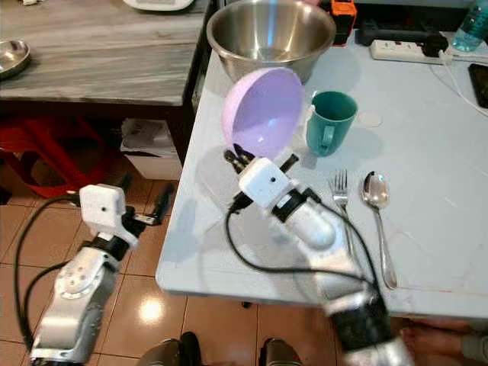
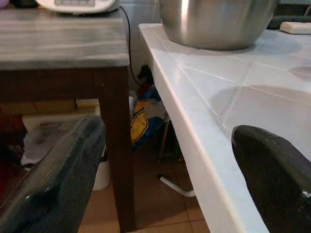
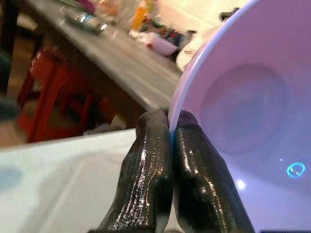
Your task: Setting the table
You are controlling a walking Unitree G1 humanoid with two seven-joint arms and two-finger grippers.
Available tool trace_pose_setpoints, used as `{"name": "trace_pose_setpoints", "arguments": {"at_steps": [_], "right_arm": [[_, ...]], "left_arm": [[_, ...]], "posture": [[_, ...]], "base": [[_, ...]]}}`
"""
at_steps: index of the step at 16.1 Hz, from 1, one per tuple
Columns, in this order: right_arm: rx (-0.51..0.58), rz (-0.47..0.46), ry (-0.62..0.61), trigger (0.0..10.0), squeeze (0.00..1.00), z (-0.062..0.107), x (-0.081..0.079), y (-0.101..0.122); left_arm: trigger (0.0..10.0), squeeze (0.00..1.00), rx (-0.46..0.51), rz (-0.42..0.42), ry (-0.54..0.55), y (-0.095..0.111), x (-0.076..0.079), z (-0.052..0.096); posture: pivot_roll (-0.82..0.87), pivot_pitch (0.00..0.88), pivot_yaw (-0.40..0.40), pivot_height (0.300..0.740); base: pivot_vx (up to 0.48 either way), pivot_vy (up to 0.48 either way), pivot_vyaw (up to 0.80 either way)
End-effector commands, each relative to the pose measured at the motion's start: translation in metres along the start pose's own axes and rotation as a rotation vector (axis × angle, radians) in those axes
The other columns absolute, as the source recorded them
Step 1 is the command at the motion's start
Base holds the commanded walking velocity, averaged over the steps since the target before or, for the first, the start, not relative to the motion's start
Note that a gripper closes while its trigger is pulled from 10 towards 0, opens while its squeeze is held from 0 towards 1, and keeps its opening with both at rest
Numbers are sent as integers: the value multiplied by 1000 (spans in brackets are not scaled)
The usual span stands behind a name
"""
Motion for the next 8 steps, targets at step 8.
{"name": "trace_pose_setpoints", "arguments": {"at_steps": [8], "right_arm": [[-48,-156,-108,10000,0,3,-16,4]], "left_arm": [[10000,0,-13,26,13,-5,1,-6]], "posture": [[-165,182,27,740]], "base": [[0,34,-245]]}}
Point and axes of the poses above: a point about 5 cm out from each wrist's last joint towards the gripper, its own z axis pointing back from the gripper into the wrist, its own y axis along the axis of the wrist's last joint, x = y × z, the point moved 4 cm from there along -z, pointing out of the wrist towards the gripper, and after that the axes turned 15 degrees about -z, right-handed, at the moved point
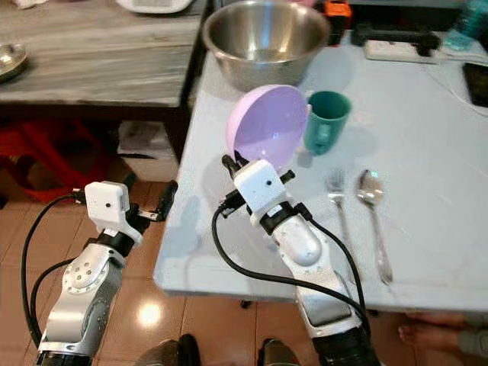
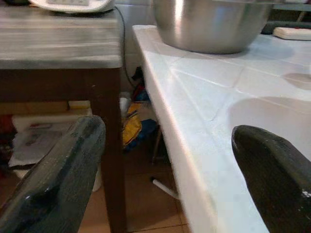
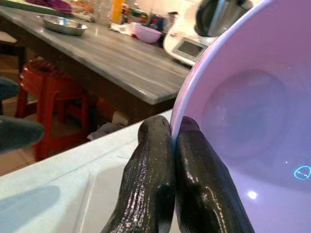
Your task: Setting the table
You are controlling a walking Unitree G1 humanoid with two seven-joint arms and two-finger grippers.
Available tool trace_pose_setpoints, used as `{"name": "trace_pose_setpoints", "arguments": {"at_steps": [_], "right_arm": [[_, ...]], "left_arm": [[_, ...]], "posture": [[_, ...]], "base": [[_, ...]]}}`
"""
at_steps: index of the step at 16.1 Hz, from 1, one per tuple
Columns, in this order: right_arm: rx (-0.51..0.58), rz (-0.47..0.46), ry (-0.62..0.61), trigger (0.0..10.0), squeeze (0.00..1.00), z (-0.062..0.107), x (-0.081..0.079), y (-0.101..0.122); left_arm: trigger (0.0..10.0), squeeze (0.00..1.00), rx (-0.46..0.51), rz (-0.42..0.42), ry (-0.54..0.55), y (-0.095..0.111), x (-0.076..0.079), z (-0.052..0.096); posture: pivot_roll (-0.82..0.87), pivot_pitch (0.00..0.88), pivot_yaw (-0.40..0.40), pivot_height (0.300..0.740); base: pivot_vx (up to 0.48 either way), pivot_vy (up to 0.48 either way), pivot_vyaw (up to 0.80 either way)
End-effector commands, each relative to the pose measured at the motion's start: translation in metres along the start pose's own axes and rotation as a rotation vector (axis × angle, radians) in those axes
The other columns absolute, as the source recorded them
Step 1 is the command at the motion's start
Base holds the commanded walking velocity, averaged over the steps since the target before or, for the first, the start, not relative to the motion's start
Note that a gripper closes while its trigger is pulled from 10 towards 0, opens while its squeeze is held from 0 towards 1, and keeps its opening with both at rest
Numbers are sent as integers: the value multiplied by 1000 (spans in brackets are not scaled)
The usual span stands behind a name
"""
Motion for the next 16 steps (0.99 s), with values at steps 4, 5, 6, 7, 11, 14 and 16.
{"name": "trace_pose_setpoints", "arguments": {"at_steps": [4,5,6,7,11,14,16], "right_arm": [[-3,-42,-11,10000,0,1,-2,5],[-4,-42,-10,10000,0,1,-3,5],[-6,-41,-8,10000,0,2,-4,5],[-8,-39,-9,10000,0,2,-4,5],[-6,-38,4,10000,0,0,-8,6],[-3,-32,10,10000,0,-1,-10,6],[3,-23,15,10000,0,-2,-10,7]], "left_arm": [[10000,0,-9,13,9,-4,5,0],[10000,0,-7,16,6,-4,7,0],[10000,0,-4,19,0,-4,10,-1],[10000,0,-3,19,-1,-4,11,-2],[10000,0,-2,15,-3,-4,11,-4],[10000,0,0,14,1,-4,11,-4],[10000,0,0,16,2,-4,13,-4]], "posture": [[-167,181,24,740],[-167,181,24,740],[-167,181,24,740],[-172,179,24,740],[-174,175,26,740],[-174,175,26,740],[-168,173,24,740]], "base": [[0,390,-256],[0,416,0],[0,420,0],[0,431,0],[0,432,0],[0,435,0],[0,437,0]]}}
Point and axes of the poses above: a point about 5 cm out from each wrist's last joint towards the gripper, its own z axis pointing back from the gripper into the wrist, its own y axis along the axis of the wrist's last joint, x = y × z, the point moved 4 cm from there along -z, pointing out of the wrist towards the gripper, and after that the axes turned 15 degrees about -z, right-handed, at the moved point
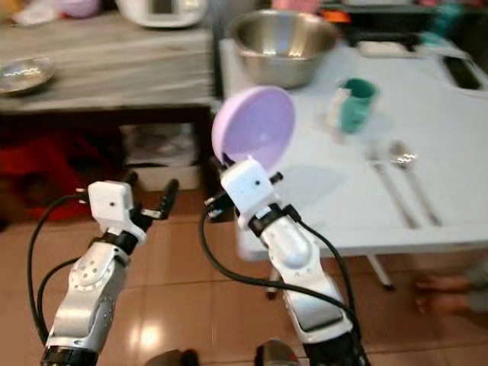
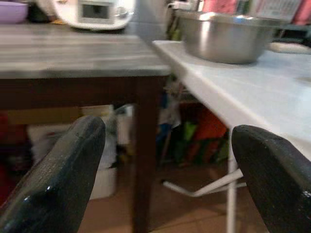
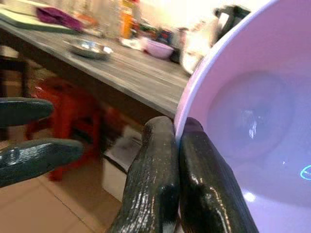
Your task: Setting the table
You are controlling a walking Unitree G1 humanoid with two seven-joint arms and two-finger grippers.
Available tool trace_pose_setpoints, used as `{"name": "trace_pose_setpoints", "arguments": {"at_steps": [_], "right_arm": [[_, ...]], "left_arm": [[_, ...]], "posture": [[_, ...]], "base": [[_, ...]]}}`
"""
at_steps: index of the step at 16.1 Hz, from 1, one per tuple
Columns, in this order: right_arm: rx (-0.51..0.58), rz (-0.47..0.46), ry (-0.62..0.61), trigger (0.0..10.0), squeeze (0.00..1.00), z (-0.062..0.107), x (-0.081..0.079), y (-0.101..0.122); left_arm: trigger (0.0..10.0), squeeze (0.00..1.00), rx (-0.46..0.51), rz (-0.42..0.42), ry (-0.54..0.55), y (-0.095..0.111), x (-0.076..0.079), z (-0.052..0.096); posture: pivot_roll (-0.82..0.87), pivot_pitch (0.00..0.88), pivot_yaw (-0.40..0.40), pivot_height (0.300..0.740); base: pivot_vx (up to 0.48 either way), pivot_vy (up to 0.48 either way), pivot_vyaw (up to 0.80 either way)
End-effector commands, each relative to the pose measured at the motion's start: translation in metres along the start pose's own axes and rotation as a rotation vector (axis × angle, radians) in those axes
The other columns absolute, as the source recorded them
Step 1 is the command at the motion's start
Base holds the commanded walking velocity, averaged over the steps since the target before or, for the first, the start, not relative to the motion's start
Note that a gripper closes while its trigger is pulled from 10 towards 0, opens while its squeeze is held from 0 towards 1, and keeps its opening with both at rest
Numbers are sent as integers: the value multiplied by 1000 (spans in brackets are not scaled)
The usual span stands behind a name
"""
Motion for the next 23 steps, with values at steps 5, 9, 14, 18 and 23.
{"name": "trace_pose_setpoints", "arguments": {"at_steps": [5,9,14,18,23], "right_arm": [[0,23,-22,10000,0,3,6,0],[0,25,-20,10000,0,3,6,-1],[2,32,-18,10000,0,1,8,-2],[0,33,-10,10000,0,1,6,-3],[2,38,-5,10000,0,1,6,-4]], "left_arm": [[10000,0,-2,0,-25,-1,10,-1],[10000,0,-6,-2,-40,-3,15,1],[10000,0,0,-2,-44,-3,15,0],[10000,0,3,-7,-48,-3,16,-1],[10000,0,3,-9,-53,-4,17,-2]], "posture": [[-167,172,28,740],[-167,172,29,740],[-165,169,30,740],[-167,165,29,740],[-166,160,27,740]], "base": [[0,447,0],[0,457,0],[0,461,0],[0,461,0],[0,461,0]]}}
Point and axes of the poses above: a point about 5 cm out from each wrist's last joint towards the gripper, its own z axis pointing back from the gripper into the wrist, its own y axis along the axis of the wrist's last joint, x = y × z, the point moved 4 cm from there along -z, pointing out of the wrist towards the gripper, and after that the axes turned 15 degrees about -z, right-handed, at the moved point
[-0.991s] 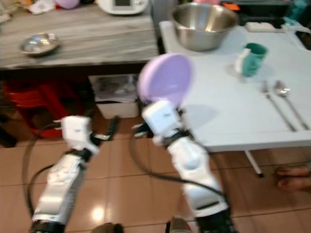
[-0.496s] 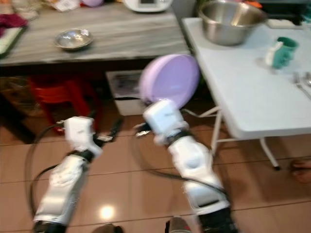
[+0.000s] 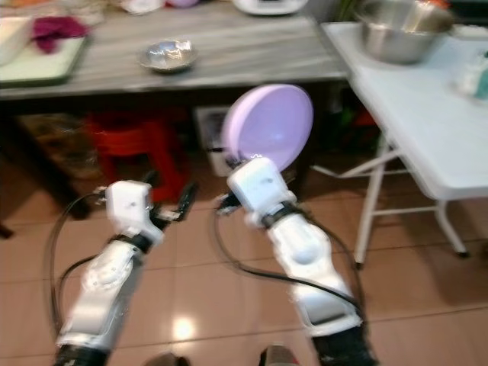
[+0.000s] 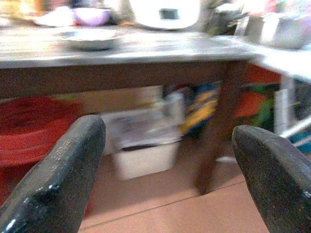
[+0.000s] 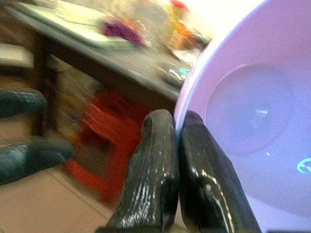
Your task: Setting the table
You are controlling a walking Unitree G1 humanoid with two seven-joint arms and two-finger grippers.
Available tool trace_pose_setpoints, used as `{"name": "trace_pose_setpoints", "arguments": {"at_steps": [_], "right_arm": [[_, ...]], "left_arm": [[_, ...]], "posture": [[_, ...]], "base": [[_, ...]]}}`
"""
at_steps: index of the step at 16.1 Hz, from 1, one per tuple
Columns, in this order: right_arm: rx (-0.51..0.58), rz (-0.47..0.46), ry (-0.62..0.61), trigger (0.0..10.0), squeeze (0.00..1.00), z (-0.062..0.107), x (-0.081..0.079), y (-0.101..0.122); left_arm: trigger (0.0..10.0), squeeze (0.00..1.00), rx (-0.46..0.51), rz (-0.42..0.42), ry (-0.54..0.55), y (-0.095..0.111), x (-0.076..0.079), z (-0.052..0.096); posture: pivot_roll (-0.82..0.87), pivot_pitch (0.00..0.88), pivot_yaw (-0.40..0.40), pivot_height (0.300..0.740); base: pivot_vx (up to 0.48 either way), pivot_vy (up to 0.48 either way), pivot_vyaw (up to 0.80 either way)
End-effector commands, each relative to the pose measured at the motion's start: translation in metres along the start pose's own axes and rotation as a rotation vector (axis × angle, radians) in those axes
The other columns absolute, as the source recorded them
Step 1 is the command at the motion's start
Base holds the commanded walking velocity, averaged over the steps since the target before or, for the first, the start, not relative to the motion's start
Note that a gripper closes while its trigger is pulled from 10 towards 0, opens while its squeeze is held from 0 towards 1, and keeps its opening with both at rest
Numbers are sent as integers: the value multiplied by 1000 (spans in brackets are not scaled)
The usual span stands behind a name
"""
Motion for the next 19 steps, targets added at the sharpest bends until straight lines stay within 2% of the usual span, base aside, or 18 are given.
{"name": "trace_pose_setpoints", "arguments": {"at_steps": [1,3,6,17,19], "right_arm": [[3,18,-8,10000,0,2,5,1],[2,20,-7,10000,0,2,5,1],[2,20,-12,10000,0,2,6,1],[-2,21,-28,10000,0,6,9,-1],[1,21,-27,10000,0,6,9,0]], "left_arm": [[10000,0,6,9,-23,1,8,-1],[10000,0,-3,9,-22,0,8,-1],[10000,0,-15,11,-9,-2,7,-1],[10000,0,29,20,-15,6,6,-1],[10000,0,31,21,-22,6,7,-1]], "posture": [[-166,160,27,740],[-166,160,27,740],[-167,159,24,740],[-171,166,26,740],[-175,168,28,740]], "base": [[0,461,0],[0,358,0],[0,0,669],[0,0,0],[259,0,0]]}}
Point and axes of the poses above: a point about 5 cm out from each wrist's last joint towards the gripper, its own z axis pointing back from the gripper into the wrist, its own y axis along the axis of the wrist's last joint, x = y × z, the point moved 4 cm from there along -z, pointing out of the wrist towards the gripper, and after that the axes turned 15 degrees about -z, right-handed, at the moved point
